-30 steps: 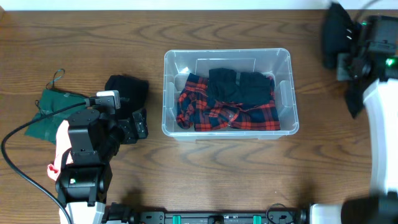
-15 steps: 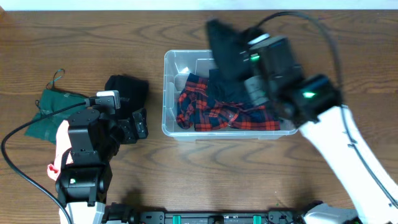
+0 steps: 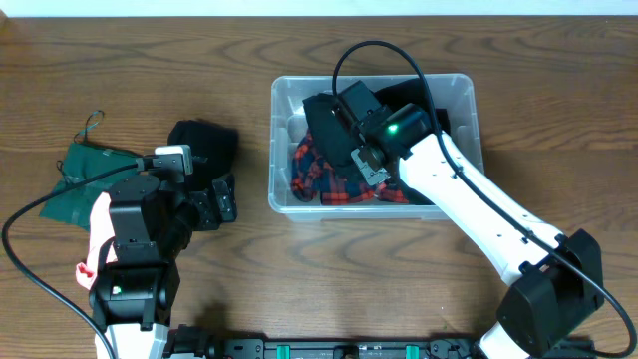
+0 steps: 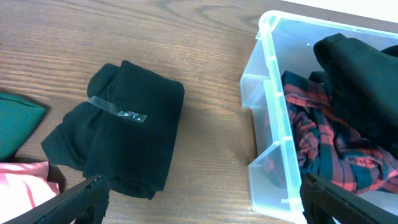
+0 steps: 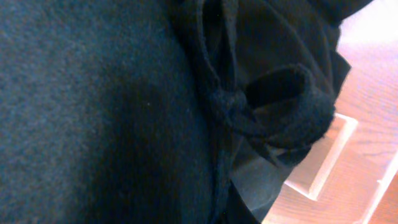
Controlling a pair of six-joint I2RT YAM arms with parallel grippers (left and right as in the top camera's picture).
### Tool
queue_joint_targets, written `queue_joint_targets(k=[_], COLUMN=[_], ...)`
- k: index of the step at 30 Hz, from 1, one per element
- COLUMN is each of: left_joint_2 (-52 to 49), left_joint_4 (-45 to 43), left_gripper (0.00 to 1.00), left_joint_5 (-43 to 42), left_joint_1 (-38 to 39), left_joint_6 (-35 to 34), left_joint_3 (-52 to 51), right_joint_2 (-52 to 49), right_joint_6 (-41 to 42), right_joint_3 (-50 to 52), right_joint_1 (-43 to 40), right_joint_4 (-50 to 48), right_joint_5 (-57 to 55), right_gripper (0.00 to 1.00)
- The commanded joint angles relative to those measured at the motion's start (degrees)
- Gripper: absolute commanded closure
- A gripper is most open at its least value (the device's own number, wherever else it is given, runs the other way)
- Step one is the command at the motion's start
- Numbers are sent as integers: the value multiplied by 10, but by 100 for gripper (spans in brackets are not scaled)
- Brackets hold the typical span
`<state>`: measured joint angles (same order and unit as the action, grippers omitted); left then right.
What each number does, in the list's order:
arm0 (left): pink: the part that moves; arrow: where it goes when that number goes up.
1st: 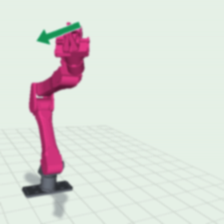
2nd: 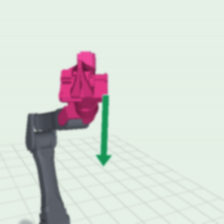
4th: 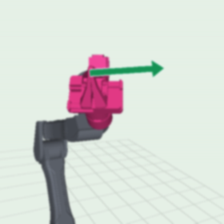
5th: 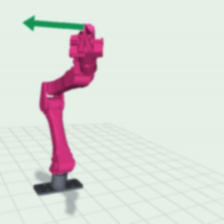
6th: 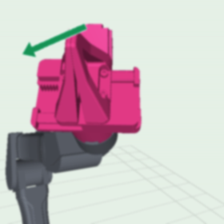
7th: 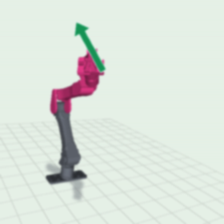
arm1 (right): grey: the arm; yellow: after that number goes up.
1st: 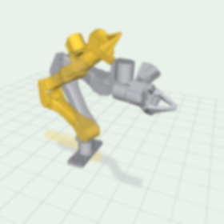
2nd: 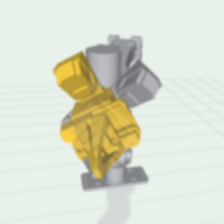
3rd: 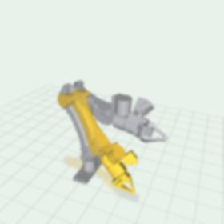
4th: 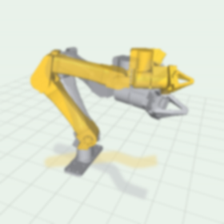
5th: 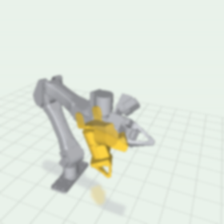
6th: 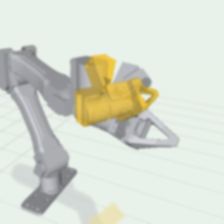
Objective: Pack container
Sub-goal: 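Place the black garment into the bin and withdraw the right gripper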
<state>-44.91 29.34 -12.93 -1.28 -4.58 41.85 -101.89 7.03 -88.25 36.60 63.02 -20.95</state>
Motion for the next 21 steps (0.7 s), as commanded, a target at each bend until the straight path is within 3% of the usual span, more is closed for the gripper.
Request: queue_joint_targets(k=[1,4,6,8,12,16,18,21], left_joint_2=[0,0,0,0,0,0,0,0], left_joint_4=[-3,-3,-3,-3,-2,-3,-2,-2], left_gripper=[2,2,2,2,2,2,2,2], left_joint_5=[5,5,5,5,5,5,5,5], left_joint_1=[2,2,2,2,2,2,2,2], left_joint_6=[-5,-5,-5,-5,-5,-5,-5,-5], left_joint_3=[14,14,14,14,14,14,14,14], right_joint_2=[9,39,62,91,115,93,70,14], right_joint_6=[8,6,6,5,4,20,44,78], right_joint_3=[-14,-39,-53,-57,-57,-47,-38,-24], right_joint_1=[9,17,18,12,-7,-32,-41,-49], right_joint_4=[-11,-11,-13,-34,-76,-105,-116,-126], right_joint_5=[-45,-71,-84,-88,-63,4,25,84], right_gripper=[82,62,35,31,39,67,76,78])
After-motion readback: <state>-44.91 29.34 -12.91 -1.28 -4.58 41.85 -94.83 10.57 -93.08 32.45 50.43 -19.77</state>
